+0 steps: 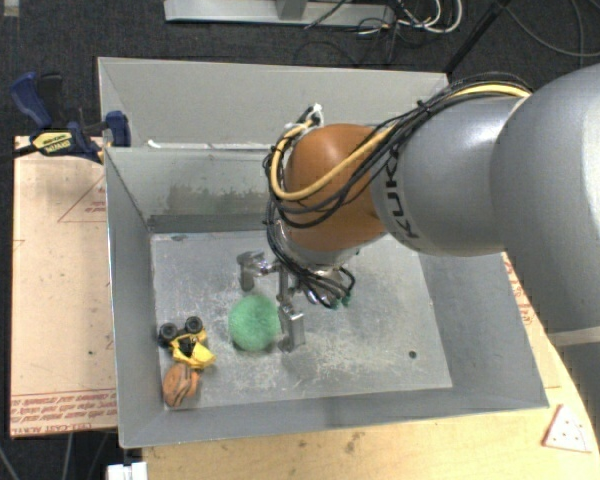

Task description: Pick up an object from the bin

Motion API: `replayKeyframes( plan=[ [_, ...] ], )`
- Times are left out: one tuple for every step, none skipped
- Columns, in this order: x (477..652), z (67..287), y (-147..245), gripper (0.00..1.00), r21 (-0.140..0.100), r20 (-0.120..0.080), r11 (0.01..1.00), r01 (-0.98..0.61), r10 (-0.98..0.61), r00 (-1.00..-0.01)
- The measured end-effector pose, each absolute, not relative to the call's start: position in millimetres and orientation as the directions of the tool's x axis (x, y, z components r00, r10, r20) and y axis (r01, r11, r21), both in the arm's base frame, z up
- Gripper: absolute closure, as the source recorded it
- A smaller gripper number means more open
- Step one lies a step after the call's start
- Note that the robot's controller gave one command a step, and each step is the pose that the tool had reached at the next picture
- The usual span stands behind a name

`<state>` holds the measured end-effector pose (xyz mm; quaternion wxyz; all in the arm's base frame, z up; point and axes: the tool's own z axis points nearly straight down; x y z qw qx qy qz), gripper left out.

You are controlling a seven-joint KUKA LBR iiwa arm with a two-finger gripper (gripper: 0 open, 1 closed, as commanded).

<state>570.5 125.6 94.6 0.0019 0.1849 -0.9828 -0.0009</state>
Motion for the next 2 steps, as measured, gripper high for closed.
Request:
replayKeyframes(
  plan=[
    [539.2,100.0,146.2,0.0,0.001,0.0,0.954,-0.301,-0.301,-0.954],
    [557.2,68.0,136.4,0.0,0.001,-0.001,0.956,-0.294,-0.294,-0.956]
  ],
)
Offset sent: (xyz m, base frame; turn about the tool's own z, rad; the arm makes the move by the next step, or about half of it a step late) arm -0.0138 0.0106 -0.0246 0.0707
